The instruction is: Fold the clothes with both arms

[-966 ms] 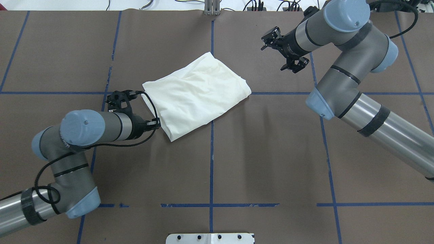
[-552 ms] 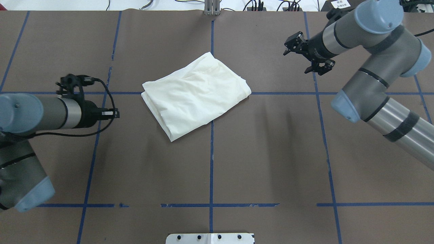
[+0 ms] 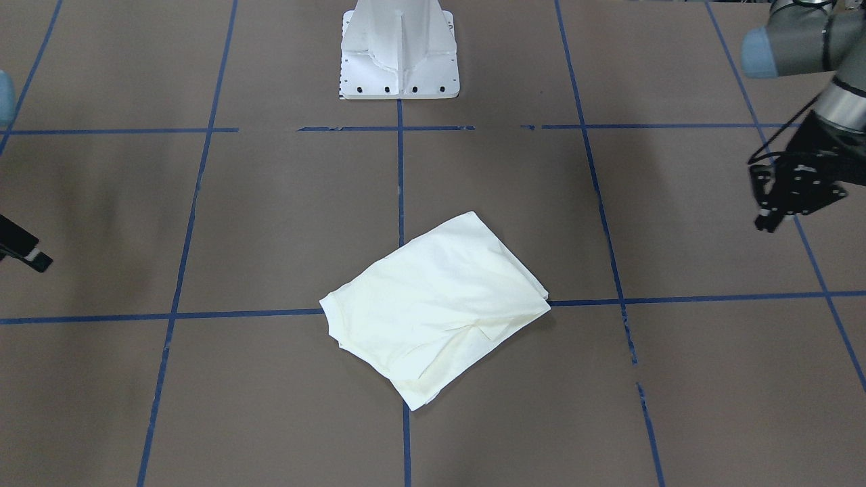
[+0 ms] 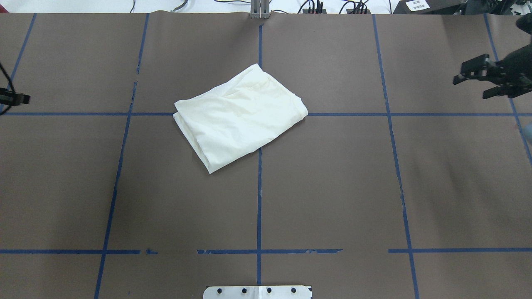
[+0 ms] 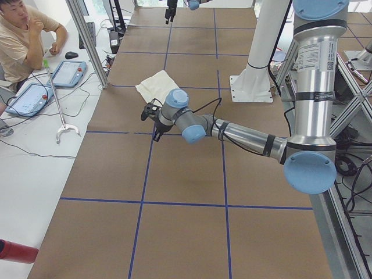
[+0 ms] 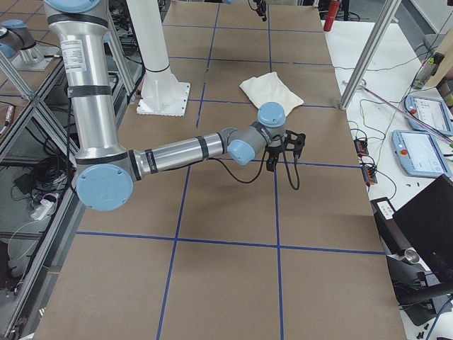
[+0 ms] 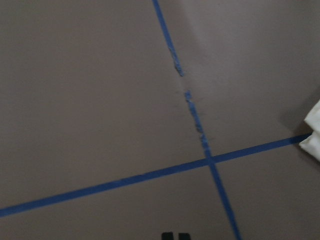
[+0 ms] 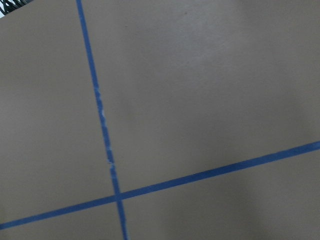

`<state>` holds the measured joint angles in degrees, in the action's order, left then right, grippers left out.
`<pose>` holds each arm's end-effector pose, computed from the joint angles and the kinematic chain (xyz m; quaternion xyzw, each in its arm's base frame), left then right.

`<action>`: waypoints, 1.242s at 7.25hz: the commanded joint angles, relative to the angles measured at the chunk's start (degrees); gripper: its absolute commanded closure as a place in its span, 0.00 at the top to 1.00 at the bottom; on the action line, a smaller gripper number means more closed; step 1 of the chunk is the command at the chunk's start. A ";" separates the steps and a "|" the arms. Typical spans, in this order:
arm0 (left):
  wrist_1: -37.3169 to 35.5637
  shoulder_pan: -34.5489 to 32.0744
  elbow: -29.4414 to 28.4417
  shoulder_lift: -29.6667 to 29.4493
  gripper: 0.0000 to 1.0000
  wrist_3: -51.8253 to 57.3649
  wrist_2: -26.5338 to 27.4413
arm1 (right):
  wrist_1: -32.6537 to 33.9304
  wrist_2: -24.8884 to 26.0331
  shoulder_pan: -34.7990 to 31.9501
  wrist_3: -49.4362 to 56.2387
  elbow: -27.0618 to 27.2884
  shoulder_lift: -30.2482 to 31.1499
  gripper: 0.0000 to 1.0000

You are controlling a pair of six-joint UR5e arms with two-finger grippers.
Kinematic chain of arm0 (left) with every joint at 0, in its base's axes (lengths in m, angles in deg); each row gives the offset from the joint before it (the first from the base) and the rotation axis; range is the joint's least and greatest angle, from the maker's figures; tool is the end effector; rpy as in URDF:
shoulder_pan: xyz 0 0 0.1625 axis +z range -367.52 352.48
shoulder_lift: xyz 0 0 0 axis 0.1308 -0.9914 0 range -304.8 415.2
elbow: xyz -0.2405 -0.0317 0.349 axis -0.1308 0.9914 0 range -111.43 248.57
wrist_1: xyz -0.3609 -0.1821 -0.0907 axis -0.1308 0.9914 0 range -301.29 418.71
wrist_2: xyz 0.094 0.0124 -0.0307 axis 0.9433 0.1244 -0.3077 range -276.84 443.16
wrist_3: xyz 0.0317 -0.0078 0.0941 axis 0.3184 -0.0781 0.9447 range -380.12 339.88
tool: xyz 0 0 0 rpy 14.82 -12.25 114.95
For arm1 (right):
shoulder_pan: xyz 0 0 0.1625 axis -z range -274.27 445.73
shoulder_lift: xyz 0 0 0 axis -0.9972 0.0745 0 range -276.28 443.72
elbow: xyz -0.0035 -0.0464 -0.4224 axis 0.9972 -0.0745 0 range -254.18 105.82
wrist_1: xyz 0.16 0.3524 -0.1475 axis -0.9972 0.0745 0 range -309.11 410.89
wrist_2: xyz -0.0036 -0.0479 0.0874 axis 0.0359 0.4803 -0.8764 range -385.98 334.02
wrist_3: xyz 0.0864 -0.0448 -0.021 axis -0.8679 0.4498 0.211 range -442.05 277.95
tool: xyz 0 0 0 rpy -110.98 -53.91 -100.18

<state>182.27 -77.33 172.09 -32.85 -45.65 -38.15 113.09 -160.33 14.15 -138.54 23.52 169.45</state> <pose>0.0961 -0.4978 0.4980 0.2437 0.3732 0.0619 0.8930 -0.1094 -0.5300 0.4958 0.0342 -0.4733 0.1626 0.8651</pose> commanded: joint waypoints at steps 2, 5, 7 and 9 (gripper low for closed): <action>-23.46 -18.48 -0.70 -6.31 1.00 23.90 -5.51 | 12.18 -1.88 -9.96 28.55 1.95 6.54 1.00; -37.94 -21.15 -1.65 -8.64 1.00 28.25 -12.07 | 33.10 -0.91 -15.26 46.16 8.80 6.38 1.00; -35.85 -20.80 -2.25 -1.17 1.00 27.90 -15.34 | 35.27 0.75 -15.44 46.74 10.22 7.34 1.00; -35.67 -20.89 -2.46 0.41 1.00 28.51 -18.17 | 34.83 2.34 -15.26 46.13 9.78 7.08 1.00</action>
<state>146.34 -98.14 169.59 -33.90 -17.60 -54.69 147.87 -158.80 -1.17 -92.30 33.20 176.64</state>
